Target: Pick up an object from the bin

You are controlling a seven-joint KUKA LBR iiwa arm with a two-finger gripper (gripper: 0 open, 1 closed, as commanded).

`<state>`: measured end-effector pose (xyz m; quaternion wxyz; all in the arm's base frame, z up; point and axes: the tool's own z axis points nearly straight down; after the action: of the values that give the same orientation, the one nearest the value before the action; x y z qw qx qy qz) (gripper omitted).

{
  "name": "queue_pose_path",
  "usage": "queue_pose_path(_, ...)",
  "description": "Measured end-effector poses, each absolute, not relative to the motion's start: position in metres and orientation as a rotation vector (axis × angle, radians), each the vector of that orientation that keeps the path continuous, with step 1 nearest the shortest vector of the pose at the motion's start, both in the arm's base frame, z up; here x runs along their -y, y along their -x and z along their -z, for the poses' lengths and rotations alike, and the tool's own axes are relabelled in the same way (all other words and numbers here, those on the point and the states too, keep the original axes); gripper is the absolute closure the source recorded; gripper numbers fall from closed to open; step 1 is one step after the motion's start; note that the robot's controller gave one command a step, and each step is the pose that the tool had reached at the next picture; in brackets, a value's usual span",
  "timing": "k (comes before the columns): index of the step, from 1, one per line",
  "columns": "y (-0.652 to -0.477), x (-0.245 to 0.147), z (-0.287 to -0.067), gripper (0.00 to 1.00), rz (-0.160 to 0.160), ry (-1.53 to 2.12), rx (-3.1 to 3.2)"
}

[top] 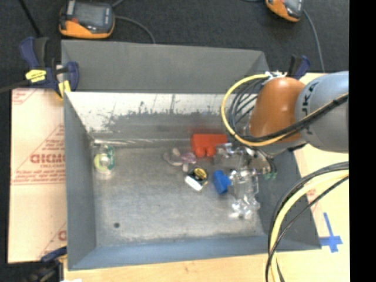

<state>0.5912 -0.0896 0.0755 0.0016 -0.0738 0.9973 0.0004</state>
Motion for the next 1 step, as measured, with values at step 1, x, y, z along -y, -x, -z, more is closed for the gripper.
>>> queue_pose_path(1,-0.5729,0.0702,-0.0709,0.0,-0.001,0.212,-3.131)
